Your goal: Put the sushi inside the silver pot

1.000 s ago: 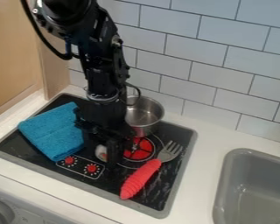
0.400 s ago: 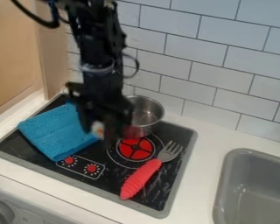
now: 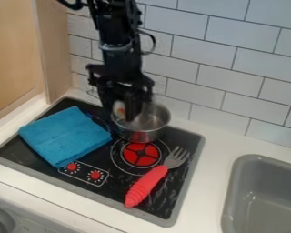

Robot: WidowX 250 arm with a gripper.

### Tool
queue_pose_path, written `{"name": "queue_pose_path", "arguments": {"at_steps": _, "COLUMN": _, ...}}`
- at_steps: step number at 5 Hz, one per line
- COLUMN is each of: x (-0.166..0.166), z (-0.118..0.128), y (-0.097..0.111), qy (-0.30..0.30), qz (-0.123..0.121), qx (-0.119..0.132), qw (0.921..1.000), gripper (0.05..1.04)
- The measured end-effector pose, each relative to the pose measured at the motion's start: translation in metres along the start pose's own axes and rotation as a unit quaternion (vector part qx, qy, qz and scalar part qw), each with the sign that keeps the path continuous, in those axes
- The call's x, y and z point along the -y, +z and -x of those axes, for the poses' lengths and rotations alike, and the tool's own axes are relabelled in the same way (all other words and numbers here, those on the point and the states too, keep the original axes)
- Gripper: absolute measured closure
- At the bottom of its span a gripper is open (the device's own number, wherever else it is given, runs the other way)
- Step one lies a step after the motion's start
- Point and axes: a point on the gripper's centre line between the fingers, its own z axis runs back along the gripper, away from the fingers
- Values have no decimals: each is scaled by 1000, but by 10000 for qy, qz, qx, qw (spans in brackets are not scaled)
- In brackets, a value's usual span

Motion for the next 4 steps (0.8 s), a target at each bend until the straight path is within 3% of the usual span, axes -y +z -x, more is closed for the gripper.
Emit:
{"name": "queue_pose_path", "arguments": {"at_steps": 2, "x": -12, "z": -33, "y": -18, "qy": -53, "qz": -30, "qx": -168, "qw": 9998, "gripper": 587}}
{"name": "queue_pose_path", "arguments": {"at_steps": 4, "x": -16, "z": -42, "y": -46, "qy": -56, "qz": -20, "qx": -447, "qw": 9990, "gripper": 587}}
